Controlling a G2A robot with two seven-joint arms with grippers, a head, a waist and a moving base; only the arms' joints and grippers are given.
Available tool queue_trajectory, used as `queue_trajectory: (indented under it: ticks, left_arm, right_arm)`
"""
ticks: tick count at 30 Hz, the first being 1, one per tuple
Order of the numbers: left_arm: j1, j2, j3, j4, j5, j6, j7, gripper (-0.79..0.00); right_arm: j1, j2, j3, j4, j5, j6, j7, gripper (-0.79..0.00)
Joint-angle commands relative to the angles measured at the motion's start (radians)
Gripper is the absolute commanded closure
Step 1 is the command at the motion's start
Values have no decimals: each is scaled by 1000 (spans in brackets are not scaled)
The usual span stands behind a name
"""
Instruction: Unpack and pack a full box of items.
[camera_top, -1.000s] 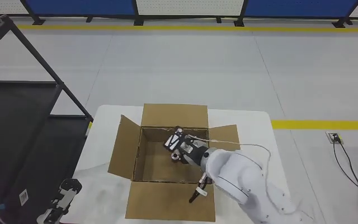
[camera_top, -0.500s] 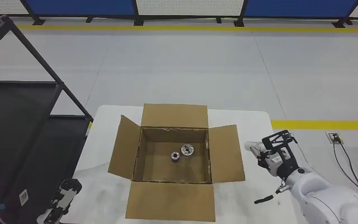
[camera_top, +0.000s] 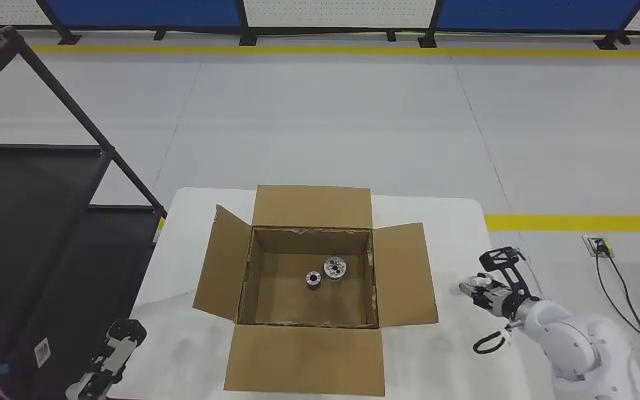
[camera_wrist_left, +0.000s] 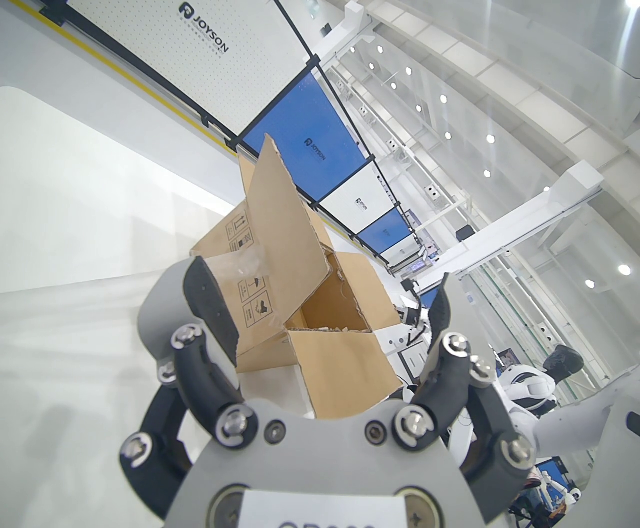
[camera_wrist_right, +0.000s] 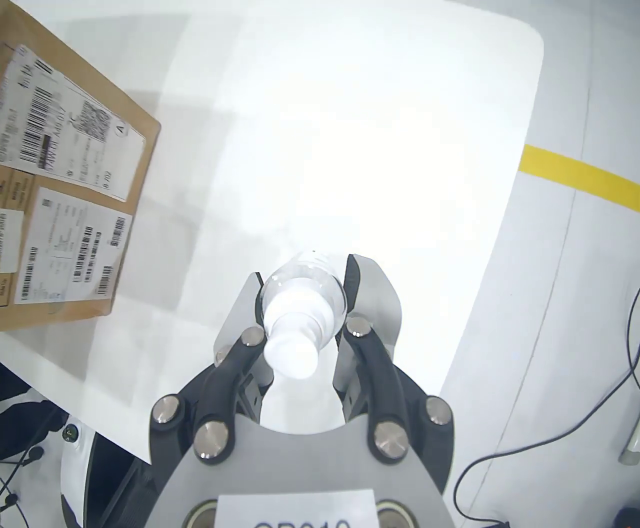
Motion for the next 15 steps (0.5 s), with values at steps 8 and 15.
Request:
queue_trajectory:
  ticks: [8,15]
  left_arm:
    - [0,0,0,0,0,0,0,-785]
    - [0,0,0,0,0,0,0,-785]
  right_arm:
    - [142,7,-87,151,-34,18,103,0]
    - [166,14,-105,171,-21,16,115,-785]
